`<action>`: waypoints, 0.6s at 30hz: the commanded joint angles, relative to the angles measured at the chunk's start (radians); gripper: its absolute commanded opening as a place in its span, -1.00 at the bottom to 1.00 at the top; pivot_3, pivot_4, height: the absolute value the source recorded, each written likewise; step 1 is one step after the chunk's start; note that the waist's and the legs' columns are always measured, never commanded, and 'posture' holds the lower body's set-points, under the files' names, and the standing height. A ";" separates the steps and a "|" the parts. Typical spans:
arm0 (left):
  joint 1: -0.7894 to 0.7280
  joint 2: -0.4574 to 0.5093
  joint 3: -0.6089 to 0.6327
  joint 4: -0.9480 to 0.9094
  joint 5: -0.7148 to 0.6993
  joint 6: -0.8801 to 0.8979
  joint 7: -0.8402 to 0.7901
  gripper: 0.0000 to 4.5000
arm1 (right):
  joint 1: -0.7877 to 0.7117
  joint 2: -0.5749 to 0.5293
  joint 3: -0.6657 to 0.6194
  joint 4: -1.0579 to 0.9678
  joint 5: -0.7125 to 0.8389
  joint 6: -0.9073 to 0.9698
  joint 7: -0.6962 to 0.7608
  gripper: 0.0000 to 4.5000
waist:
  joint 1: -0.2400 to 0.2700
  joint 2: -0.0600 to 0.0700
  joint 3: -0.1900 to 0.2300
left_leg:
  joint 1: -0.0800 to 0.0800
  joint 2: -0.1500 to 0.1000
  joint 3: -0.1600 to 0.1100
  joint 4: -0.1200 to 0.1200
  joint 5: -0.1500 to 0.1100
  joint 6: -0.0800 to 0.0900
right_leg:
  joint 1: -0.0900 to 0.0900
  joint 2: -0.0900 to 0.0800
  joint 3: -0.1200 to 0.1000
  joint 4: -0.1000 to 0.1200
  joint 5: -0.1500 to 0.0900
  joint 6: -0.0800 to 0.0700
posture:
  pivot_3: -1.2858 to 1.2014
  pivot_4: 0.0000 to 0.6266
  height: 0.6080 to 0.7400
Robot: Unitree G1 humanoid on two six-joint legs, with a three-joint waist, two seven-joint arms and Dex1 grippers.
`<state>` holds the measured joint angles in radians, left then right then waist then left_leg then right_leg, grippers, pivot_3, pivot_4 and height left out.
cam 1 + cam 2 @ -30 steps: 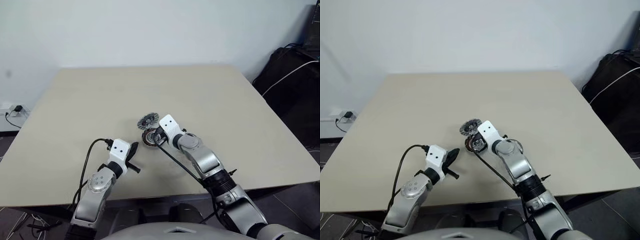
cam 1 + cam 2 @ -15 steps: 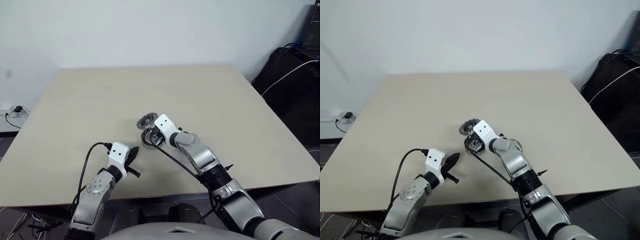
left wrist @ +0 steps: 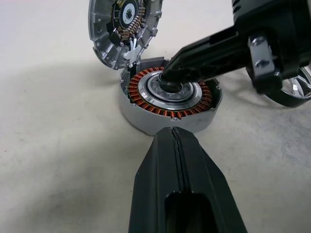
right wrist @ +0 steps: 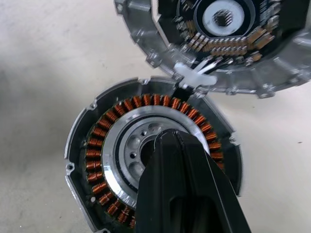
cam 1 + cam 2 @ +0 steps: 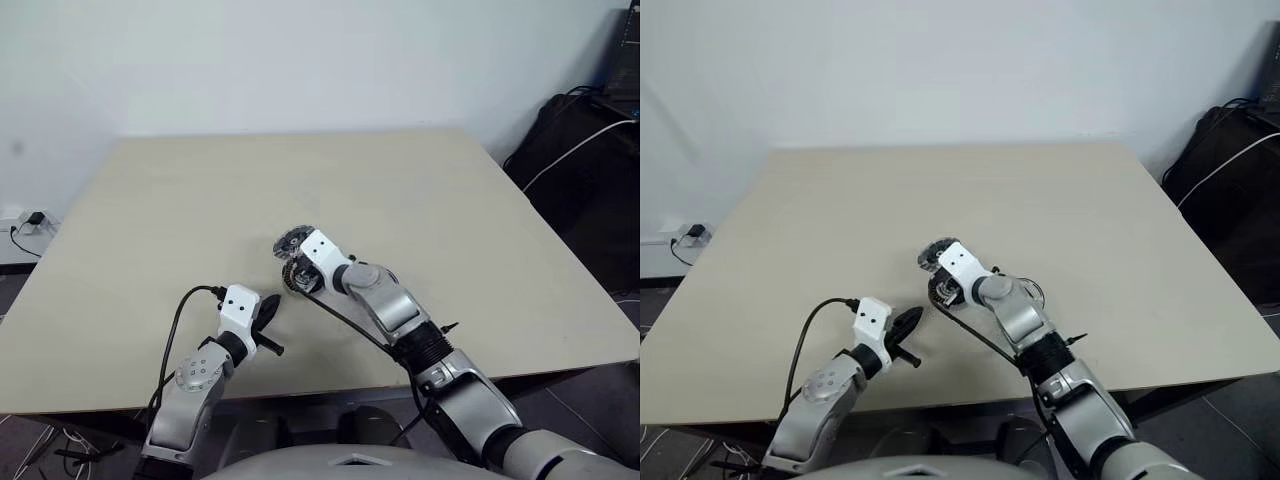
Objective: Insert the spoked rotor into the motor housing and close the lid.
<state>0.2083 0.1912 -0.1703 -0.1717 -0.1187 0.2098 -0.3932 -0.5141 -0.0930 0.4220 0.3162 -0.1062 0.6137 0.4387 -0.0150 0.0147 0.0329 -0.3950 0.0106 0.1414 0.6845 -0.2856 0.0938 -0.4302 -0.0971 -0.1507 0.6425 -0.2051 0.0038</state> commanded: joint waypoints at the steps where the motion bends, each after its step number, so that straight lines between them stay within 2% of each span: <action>1: -0.014 -0.008 -0.006 -0.040 -0.004 -0.007 0.003 -1.00 | -0.039 0.007 -0.004 0.010 -0.008 -0.026 0.011 -0.99 | 0.000 0.000 0.000 | 0.000 0.000 0.000 0.000 0.000 0.000 | 0.000 0.000 0.000 0.000 0.000 0.000 | 0.03 -1.00 1.00; 18: -0.019 -0.014 -0.008 -0.038 -0.001 -0.014 0.016 -1.00 | -0.032 -0.058 0.059 -0.064 -0.029 0.019 0.159 -0.99 | -0.001 0.000 0.000 | 0.000 0.000 0.000 0.000 0.000 0.000 | 0.000 0.000 0.000 0.000 0.000 0.000 | 0.03 -1.00 1.00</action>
<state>0.2056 0.1804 -0.1732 -0.1717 -0.1196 0.2097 -0.3759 -0.5394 -0.1500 0.4828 0.2928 -0.1338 0.6240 0.5868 -0.0159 0.0148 0.0330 -0.3947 0.0107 0.1410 0.6841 -0.2857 0.0940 -0.4307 -0.0976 -0.1511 0.6423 -0.2052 0.0035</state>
